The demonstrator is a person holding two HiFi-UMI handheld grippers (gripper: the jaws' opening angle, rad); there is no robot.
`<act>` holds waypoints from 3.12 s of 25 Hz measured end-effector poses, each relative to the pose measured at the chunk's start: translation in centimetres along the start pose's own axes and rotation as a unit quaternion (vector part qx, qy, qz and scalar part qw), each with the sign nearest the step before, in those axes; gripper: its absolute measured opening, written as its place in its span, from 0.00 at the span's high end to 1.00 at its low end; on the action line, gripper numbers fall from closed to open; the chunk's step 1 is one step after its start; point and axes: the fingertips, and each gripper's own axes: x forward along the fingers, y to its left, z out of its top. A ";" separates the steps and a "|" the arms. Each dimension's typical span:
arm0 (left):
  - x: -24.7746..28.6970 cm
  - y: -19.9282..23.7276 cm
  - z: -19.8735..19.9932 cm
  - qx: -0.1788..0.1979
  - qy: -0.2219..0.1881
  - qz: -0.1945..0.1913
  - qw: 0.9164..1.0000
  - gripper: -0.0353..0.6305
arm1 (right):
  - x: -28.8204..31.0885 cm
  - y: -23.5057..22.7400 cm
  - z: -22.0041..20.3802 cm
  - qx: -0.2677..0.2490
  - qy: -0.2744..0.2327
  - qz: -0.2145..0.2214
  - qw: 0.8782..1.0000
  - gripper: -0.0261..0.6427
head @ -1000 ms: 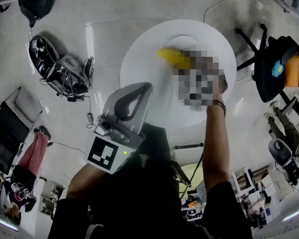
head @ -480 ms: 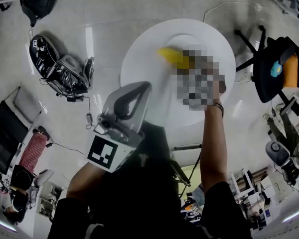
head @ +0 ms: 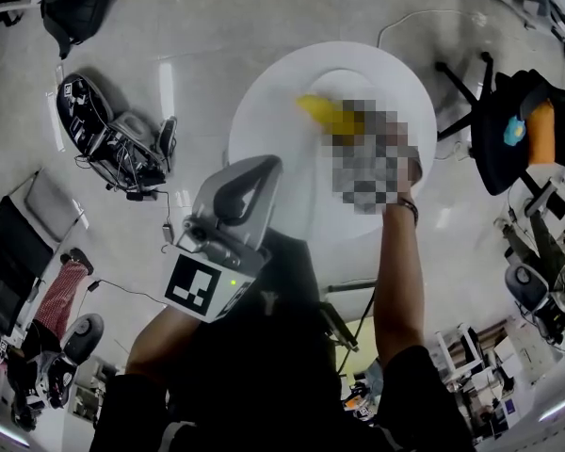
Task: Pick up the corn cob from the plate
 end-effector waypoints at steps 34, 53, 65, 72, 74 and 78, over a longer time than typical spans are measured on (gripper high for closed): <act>-5.6 -3.4 9.2 0.069 -0.064 -0.025 0.995 0.94 | -13.9 -0.5 5.2 0.138 -0.089 -0.111 0.980 0.59; -9.4 -10.0 12.3 0.104 -0.103 -0.066 0.987 0.94 | -23.6 0.9 5.9 0.292 -0.225 -0.175 0.913 0.59; -11.4 -11.8 14.8 0.132 -0.127 -0.083 0.980 0.94 | -29.0 1.9 6.7 0.390 -0.326 -0.201 0.837 0.59; -12.1 -12.1 15.2 0.136 -0.130 -0.080 0.979 0.94 | -32.7 2.7 7.8 0.411 -0.382 -0.220 0.798 0.59; -12.2 -12.2 15.1 0.136 -0.130 -0.080 0.979 0.94 | -33.8 3.1 8.0 0.413 -0.395 -0.223 0.790 0.59; -11.9 -12.4 14.8 0.138 -0.125 -0.082 0.979 0.94 | -35.6 3.5 8.1 0.416 -0.414 -0.233 0.775 0.59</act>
